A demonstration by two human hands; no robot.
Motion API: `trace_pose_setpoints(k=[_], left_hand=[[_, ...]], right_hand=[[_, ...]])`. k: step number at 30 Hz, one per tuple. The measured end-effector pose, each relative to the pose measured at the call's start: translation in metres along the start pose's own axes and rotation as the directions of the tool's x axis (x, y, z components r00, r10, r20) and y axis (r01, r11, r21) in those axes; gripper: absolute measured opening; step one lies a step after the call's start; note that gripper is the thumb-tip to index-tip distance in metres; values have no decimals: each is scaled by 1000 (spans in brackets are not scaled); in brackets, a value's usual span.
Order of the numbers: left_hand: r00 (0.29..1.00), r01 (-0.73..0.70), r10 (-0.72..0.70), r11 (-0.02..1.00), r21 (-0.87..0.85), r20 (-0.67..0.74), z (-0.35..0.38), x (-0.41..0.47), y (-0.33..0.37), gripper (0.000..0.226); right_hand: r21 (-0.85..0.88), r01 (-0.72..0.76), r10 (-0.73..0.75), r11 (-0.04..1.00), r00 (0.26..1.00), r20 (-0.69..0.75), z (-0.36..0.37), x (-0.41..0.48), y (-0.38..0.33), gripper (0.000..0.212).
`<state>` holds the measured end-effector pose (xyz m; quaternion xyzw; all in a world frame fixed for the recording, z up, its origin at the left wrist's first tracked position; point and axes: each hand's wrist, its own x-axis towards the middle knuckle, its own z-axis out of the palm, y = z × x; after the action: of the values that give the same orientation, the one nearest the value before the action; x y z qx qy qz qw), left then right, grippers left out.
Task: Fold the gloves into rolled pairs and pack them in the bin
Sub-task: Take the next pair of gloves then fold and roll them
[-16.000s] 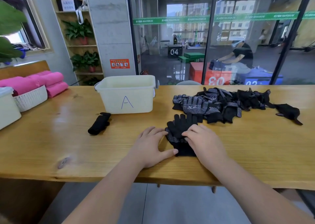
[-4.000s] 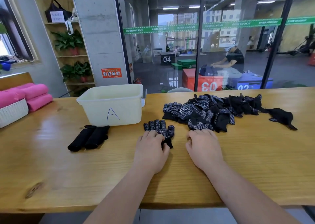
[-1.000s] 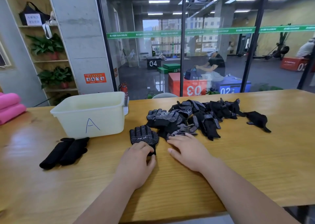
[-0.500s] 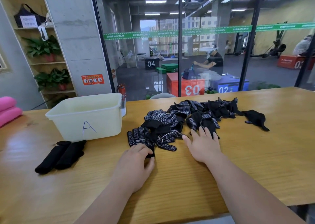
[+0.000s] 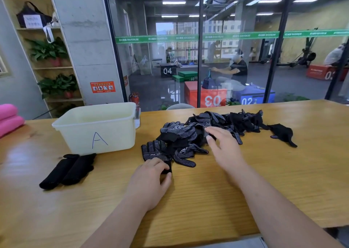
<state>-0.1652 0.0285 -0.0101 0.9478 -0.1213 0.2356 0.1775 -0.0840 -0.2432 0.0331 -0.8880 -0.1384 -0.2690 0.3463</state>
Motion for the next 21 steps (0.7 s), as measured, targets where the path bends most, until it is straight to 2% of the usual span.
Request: trace_pose_setpoints(k=[2,5,7,8,11,14,18,21], left_hand=[[1000,0,0,1000,-2,4,0,1,0,26],[1000,-8,8,1000,-8,1,-1,1,0,26],[1000,-8,8,1000,-11,3,-1,1,0,26],[1000,-8,8,1000,-12,2,-1,1,0,26],[1000,-2,3,1000,-2,6,0,1,0,27],[1000,3,-3,1000,9,12,1,2,-1,28],[1000,-1,0,1000,14,10,3,2,-2,29],[1000,-8,8,1000,12,15,3,3,-3,30]], right_hand=[[221,-44,42,974,999,17,-16,13,-14,29],[519,-192,173,833,981,85,-39,37,-38,27],[598,-276,224,753,961,162,-50,52,-46,27],[595,-304,228,744,953,201,-51,58,-46,28],[458,-334,225,824,934,277,-45,62,-35,46],[128,-233,194,964,946,258,-21,57,-7,52],[-170,-92,137,981,953,270,8,33,17,44],[-338,48,90,940,920,382,27,11,16,48]])
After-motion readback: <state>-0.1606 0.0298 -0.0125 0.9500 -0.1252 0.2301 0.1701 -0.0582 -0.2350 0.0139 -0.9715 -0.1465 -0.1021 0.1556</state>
